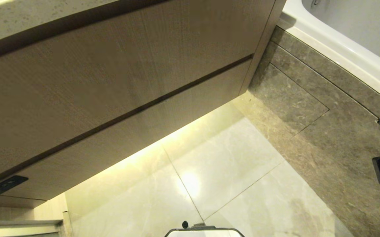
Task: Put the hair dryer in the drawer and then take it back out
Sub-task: Pull open the drawer
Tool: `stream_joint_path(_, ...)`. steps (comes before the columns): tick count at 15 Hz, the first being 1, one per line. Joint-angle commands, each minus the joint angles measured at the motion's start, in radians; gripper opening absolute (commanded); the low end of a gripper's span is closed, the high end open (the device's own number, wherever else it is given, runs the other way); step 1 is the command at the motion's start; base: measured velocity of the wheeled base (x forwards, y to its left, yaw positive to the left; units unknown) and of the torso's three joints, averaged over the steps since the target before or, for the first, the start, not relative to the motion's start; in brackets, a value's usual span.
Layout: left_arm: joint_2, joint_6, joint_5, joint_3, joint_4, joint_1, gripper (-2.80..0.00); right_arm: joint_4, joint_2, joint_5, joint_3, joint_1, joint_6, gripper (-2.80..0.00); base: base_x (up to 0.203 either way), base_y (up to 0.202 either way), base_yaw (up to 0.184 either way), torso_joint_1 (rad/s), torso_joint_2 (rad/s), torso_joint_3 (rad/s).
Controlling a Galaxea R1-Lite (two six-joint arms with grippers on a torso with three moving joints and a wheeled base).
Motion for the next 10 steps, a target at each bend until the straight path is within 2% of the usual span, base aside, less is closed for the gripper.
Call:
stream_joint_path(1,0.000,0.000,0.000,0.000,0.000,0.000,-2.80,0.000,-0.002,-0.003,0.002,0.000,0.001,-2.80,0.000,0.000,0.000,0.000,0.00,0.000)
stream_joint_path(8,0.000,0.000,0.000,0.001,0.000,0.000,-2.80,-0.047,-0.007,-0.011,0.013,0.003,0.004,-2.80,0.000,0.000,0.000,0.000,0.00,0.000)
stream_joint_path(10,0.000,0.000,0.000,0.002,0.000,0.000,-2.80,-0.046,-0.008,-0.011,0.013,0.003,0.004,-2.80,0.006,-0.010,0.139,0.004,0.00,0.000)
